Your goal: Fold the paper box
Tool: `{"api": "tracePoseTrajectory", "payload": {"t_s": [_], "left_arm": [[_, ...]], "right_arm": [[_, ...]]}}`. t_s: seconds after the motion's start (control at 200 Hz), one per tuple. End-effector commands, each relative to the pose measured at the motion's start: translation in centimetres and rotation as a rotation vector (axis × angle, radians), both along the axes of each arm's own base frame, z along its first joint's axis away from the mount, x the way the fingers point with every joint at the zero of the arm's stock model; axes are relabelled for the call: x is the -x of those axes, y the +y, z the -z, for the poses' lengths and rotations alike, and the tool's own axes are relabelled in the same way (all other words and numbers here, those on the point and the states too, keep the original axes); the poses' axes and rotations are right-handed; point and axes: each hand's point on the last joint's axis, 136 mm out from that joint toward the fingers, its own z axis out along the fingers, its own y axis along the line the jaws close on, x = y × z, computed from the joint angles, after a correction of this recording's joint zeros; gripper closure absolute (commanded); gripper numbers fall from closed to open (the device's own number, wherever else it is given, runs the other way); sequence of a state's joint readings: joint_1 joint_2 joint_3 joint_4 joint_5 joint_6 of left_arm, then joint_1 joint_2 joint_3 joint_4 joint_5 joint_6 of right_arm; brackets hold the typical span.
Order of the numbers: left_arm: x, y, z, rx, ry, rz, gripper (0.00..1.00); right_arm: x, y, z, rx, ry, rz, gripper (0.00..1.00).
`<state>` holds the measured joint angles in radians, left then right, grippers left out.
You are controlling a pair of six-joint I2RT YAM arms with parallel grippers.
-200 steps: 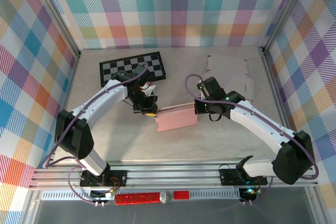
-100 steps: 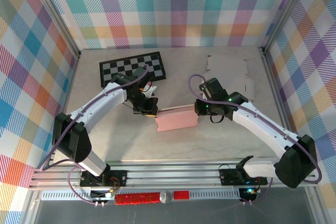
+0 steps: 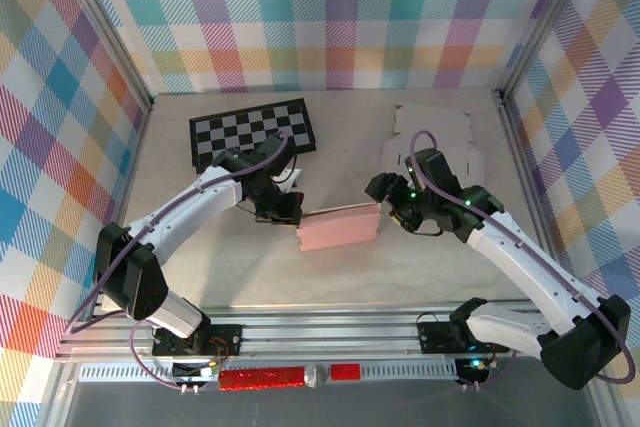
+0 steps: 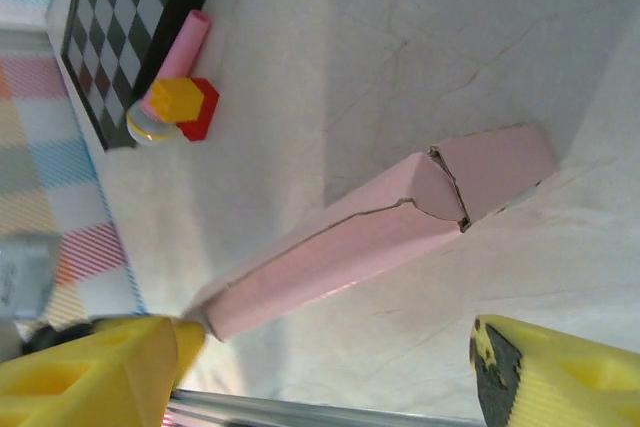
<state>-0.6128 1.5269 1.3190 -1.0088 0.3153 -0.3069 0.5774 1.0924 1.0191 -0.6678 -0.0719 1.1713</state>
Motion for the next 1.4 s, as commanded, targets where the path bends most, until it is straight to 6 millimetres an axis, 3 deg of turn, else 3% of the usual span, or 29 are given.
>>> {"api": "tracePoseTrajectory", "payload": {"t_s": [0.0,0.335,0.755,1.14,1.395], "left_arm": [[0.3,0.1,0.0,-0.016,-0.01,-0.009,1.0],[0.7,-0.2,-0.2,-0.017,-0.014,-0.003,1.0],[0.6,-0.3,-0.3,-0.019,-0.013,0.003,1.0],[0.6,-0.5,-0.5,-0.015,-0.011,-0.003,1.0],[0.2,-1.4,-3.3,0.091,-0.024,-0.084,0.62]], "right_arm": [[-0.1,1.0,0.9,-0.187,0.172,0.155,0.22],[-0.2,0.8,4.9,-0.322,0.31,0.329,0.22],[-1.6,0.8,4.9,-0.338,0.258,0.32,0.28],[-1.3,0.6,7.2,-0.304,0.303,0.317,0.54],[-0.7,0.1,8.5,-0.27,0.331,0.321,0.6]]}}
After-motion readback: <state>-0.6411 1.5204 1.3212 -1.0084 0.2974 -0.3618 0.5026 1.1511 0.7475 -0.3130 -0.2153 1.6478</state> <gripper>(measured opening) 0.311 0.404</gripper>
